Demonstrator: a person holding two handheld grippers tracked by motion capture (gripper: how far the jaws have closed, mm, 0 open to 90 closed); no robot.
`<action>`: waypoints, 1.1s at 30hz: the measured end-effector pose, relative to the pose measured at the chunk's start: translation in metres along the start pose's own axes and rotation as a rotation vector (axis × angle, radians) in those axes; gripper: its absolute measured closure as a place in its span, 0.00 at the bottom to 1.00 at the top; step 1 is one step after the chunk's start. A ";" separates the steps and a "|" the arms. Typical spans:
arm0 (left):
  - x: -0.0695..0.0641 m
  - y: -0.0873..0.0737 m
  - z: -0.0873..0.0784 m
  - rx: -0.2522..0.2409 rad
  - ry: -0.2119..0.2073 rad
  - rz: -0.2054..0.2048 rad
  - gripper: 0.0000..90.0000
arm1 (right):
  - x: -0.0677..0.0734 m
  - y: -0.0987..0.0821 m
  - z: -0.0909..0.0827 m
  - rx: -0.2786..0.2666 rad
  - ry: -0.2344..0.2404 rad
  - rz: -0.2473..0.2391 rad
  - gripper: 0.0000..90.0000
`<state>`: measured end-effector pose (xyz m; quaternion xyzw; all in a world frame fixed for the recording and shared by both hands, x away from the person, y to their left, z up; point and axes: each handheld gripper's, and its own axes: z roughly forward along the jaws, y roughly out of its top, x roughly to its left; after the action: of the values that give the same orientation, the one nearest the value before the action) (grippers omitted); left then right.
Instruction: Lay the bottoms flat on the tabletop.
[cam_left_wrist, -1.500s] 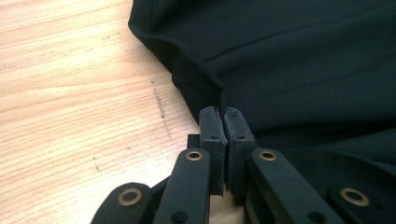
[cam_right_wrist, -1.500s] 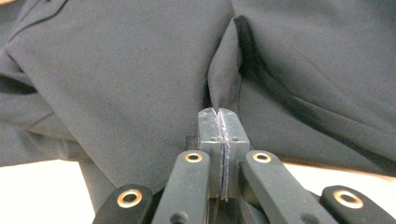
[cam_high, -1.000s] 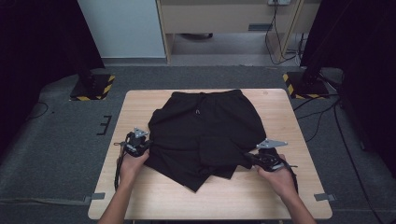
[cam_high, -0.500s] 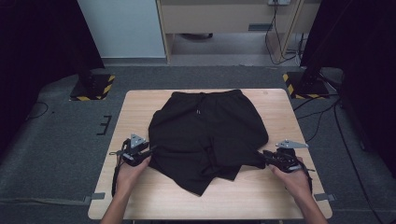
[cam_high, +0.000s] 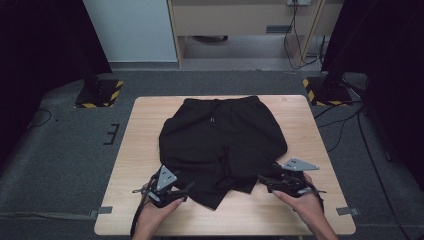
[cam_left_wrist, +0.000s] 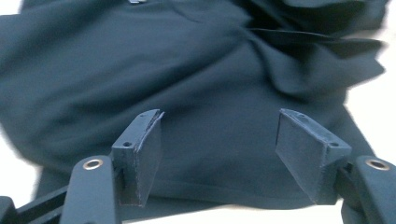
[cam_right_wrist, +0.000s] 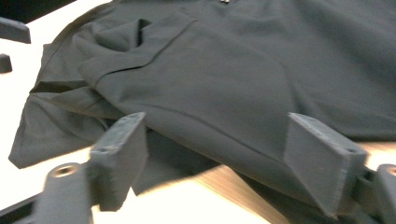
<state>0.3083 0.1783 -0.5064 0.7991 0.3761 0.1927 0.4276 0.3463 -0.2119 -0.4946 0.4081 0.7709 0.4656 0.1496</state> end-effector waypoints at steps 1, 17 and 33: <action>-0.008 -0.003 0.007 0.029 -0.020 0.030 0.29 | 0.008 0.001 0.009 0.002 0.002 -0.027 0.17; -0.031 -0.006 0.025 0.083 -0.126 0.137 0.41 | 0.013 0.009 0.040 0.083 -0.055 -0.138 0.97; -0.024 -0.003 0.023 0.066 -0.094 0.161 0.56 | -0.012 0.041 0.018 0.008 -0.075 -0.059 0.99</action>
<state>0.3062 0.1486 -0.5214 0.8486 0.2963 0.1764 0.4012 0.3843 -0.2010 -0.4713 0.4030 0.7783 0.4423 0.1902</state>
